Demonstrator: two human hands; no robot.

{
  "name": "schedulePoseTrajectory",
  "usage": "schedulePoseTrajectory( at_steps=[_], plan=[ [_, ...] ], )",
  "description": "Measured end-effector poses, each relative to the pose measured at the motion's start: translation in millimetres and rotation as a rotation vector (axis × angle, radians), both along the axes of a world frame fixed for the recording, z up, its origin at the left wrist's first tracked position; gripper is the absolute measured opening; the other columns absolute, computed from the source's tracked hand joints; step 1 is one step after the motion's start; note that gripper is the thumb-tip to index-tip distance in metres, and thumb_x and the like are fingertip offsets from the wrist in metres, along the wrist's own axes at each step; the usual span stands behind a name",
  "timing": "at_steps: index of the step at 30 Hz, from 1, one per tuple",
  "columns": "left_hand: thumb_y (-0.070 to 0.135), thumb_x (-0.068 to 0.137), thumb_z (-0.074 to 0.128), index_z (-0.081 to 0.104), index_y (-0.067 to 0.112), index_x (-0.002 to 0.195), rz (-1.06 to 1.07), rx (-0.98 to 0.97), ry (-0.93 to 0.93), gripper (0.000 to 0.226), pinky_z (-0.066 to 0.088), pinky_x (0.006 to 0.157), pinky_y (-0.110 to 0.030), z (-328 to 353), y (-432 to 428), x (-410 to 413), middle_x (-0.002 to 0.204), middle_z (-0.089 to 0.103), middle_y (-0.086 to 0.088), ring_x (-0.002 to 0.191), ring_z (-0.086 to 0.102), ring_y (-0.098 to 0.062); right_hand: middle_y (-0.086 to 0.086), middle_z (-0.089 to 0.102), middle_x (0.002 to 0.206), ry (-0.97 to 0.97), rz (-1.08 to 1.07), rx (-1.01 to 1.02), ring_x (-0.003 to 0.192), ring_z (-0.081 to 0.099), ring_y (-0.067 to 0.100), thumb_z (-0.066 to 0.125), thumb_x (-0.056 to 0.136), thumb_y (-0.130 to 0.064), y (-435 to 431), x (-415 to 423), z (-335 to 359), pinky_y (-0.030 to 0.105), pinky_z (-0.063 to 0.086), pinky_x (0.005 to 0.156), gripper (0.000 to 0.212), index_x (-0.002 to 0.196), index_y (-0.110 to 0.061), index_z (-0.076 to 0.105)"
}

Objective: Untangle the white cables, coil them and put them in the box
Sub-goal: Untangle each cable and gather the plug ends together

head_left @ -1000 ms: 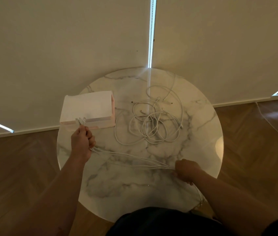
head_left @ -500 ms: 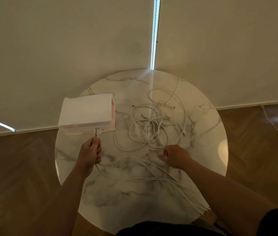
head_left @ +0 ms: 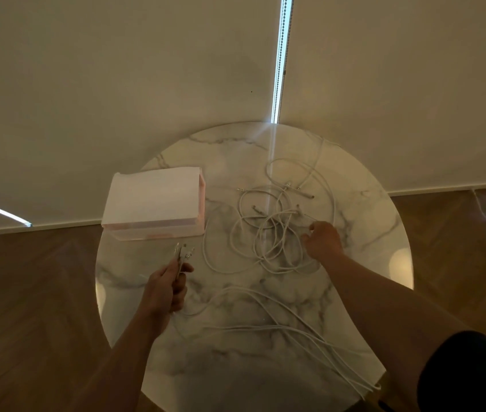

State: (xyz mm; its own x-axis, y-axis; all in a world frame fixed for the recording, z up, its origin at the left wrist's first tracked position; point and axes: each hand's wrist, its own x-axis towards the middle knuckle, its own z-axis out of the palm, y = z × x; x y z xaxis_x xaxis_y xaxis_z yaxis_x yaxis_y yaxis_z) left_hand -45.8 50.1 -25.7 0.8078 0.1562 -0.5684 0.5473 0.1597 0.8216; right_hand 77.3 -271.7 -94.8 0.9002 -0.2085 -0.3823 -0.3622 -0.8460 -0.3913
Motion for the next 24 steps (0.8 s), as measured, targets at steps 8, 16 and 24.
schedulePoseTrajectory(
  at_steps=[8,16,24],
  plan=[
    [0.027,0.105,0.032,0.050,0.010,0.084,0.027,-0.114,0.003,0.033,0.015,0.041,-0.021,2.0,-3.3,-0.9,0.055,0.025,0.004,0.041,0.019,-0.008,0.009,0.069,0.088,-0.213,-0.296,0.235,0.087,0.063,0.025,0.063,0.088,-0.018,1.1,10.4,15.9,0.026,0.042,0.073,0.013,0.095,-0.008,0.069],
    [0.026,0.106,0.032,0.048,0.010,0.083,0.029,-0.111,0.027,0.032,0.017,0.040,-0.020,1.1,-3.9,-4.3,0.054,0.028,0.004,0.041,0.020,-0.008,0.025,0.060,0.124,0.082,-0.560,0.178,0.116,0.059,0.039,0.070,0.085,-0.027,-20.5,7.0,-1.3,0.039,0.051,0.093,0.055,0.123,0.009,0.055],
    [0.024,0.106,0.031,0.046,0.010,0.082,0.042,-0.093,-0.004,0.032,0.022,0.039,-0.021,7.3,-8.6,-9.9,0.055,0.030,0.002,0.041,0.023,-0.008,0.015,0.065,0.081,-0.169,-0.922,0.781,0.062,0.061,0.023,0.059,0.088,-0.004,-16.4,13.9,17.5,0.029,0.051,0.057,0.006,0.092,-0.003,0.063]
  ],
)
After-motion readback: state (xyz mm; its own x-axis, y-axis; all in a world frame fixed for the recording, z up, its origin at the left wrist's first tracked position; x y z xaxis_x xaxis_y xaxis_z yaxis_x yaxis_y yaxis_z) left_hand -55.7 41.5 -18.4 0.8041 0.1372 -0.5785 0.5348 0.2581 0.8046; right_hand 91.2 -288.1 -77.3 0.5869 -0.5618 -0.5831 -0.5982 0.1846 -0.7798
